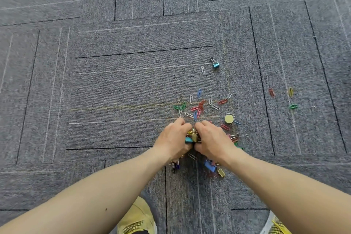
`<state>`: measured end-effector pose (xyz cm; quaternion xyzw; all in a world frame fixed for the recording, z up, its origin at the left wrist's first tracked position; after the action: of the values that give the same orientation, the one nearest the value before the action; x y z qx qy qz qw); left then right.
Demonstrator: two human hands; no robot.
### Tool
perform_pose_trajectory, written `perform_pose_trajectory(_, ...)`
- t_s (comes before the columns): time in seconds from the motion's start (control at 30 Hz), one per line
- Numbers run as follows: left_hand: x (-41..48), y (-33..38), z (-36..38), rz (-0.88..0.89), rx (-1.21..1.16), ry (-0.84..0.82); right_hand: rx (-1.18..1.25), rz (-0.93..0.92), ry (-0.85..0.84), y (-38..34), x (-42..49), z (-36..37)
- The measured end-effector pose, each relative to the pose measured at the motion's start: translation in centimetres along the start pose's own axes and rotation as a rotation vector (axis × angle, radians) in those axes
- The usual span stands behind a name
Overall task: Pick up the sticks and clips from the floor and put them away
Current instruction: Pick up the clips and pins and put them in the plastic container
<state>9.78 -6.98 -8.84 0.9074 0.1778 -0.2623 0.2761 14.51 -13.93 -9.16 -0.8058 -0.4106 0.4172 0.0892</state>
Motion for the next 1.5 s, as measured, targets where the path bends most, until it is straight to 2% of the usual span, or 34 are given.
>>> perform_pose_trajectory(0.2,0.5,-0.6,-1.0,-0.021,-0.190,-0.052,0.100,-0.019,-0.013,0.4,0.0,-0.9)
perform_pose_trajectory(0.5,0.3,0.6,-5.1,-0.010,-0.270,-0.085,0.202,-0.014,0.005,0.6,-0.7,-5.5)
perform_pose_trajectory(0.63,-1.1,1.4,-8.8,-0.017,-0.391,-0.150,0.253,-0.015,0.013,0.2,-2.6,-10.3)
perform_pose_trajectory(0.77,-3.3,3.7,-15.4,-0.009,-0.445,-0.159,0.266,-0.031,0.093,-2.2,-5.4,-17.5)
perform_pose_trajectory(0.87,-5.2,6.8,-21.5,0.021,-0.465,-0.108,0.293,-0.024,0.186,-4.6,-8.1,-23.6)
perform_pose_trajectory(1.23,-20.3,22.8,-44.2,0.198,-0.605,0.177,0.840,-0.024,0.501,-14.2,-27.8,-43.6)
perform_pose_trajectory(1.5,-31.5,33.7,-53.0,0.332,-0.625,0.360,1.219,-0.163,0.721,-18.0,-41.5,-50.5)
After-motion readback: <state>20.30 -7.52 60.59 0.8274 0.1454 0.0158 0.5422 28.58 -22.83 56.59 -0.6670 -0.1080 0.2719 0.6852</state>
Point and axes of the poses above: each hand's wrist, its own x-axis towards the middle knuckle, its own z-axis out of the palm, y = z × x, the point moved 10 cm from there along x, towards the middle knuckle, and after that the axes turned 6 degrees about -y, right-handed, at the moved point
